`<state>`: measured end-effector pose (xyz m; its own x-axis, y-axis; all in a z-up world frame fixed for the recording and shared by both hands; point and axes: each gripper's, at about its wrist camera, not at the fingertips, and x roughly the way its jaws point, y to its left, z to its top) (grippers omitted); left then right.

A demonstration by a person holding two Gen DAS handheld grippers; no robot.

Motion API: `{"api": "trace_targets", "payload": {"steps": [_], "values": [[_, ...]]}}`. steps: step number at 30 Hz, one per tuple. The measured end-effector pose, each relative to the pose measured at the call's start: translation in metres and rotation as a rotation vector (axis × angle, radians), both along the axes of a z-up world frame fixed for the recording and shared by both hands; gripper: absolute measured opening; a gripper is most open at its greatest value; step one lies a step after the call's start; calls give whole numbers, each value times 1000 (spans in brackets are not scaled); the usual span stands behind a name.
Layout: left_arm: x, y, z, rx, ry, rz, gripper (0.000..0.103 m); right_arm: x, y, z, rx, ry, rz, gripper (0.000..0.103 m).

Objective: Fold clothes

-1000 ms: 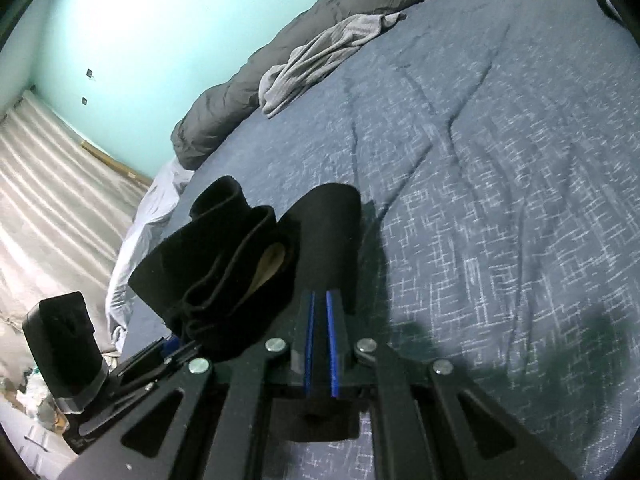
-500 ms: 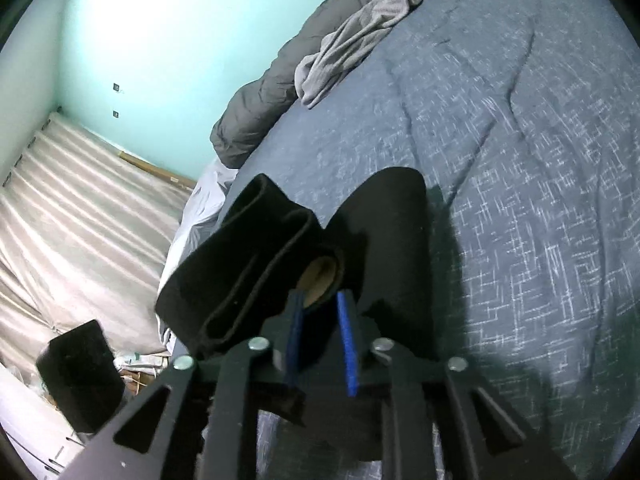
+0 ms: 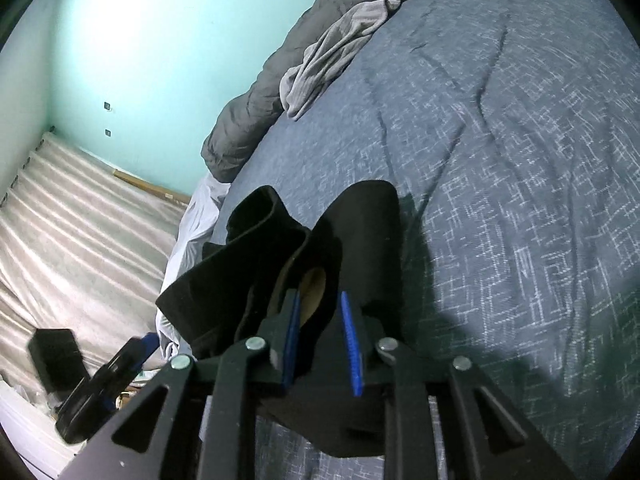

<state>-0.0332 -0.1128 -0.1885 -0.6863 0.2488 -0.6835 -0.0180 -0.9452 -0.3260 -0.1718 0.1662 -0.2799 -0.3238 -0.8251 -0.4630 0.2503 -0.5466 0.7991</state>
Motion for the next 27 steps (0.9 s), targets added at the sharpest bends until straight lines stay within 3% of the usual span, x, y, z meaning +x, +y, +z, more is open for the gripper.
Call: {"api": "trace_targets", "payload": {"steps": [4,9,14,20,24,27], "values": [[-13,-11,-6,23,-30,32,44,0,0,1,-8,2,2,21],[-46,0,-21,-2,-72,26,44,-4,7,1,-18,-1,-16,22],[-75,33,-24,-29,-79,-52,44,-8,13,-3,-19,-12,-23,22],[-85,105,-44,-121,-132,-250,44,-17,24,-3,-48,-20,-46,22],[-78,96,-41,-70,-120,-229,44,-20,30,-2,-63,-26,-53,31],[-65,83,-25,-58,-88,-213,44,-20,27,0,-80,-22,-34,32]]}}
